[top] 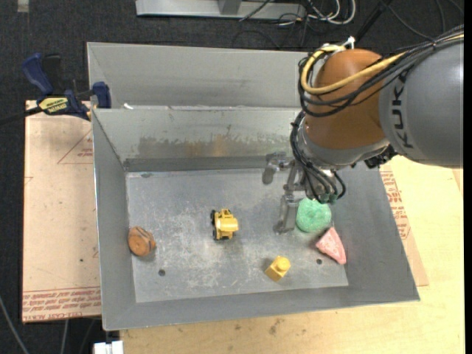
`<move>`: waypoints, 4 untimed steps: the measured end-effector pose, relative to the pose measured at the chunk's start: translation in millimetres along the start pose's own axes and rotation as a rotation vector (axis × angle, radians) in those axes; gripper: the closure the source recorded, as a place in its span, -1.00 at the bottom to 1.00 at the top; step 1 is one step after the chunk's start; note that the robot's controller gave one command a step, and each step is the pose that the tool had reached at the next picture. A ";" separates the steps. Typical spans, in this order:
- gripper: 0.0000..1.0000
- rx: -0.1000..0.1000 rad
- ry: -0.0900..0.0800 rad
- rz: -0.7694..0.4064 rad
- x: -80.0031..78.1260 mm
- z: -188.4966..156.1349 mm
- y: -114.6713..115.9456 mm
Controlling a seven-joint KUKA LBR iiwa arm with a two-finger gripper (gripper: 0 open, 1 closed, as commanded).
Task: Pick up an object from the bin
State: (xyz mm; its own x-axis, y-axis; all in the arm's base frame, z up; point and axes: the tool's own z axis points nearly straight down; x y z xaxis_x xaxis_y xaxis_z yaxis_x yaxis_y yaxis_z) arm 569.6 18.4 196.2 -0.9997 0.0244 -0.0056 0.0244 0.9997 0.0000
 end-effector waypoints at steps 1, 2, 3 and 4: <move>-1.00 -0.004 0.009 0.005 -19.3 10.2 25.2; -1.00 -0.001 -0.004 0.005 -12.4 46.3 38.9; -1.00 -0.002 0.003 0.094 3.6 96.5 47.0; -1.00 0.000 0.009 0.000 -11.9 115.5 60.3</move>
Offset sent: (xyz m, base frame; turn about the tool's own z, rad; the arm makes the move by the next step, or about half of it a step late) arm -0.0018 0.0526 -0.0790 -0.0010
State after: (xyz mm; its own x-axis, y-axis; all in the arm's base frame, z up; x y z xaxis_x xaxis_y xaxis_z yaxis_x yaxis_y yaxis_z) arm 583.6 78.3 80.7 -0.9997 0.0248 0.0030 0.0248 0.9997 0.0001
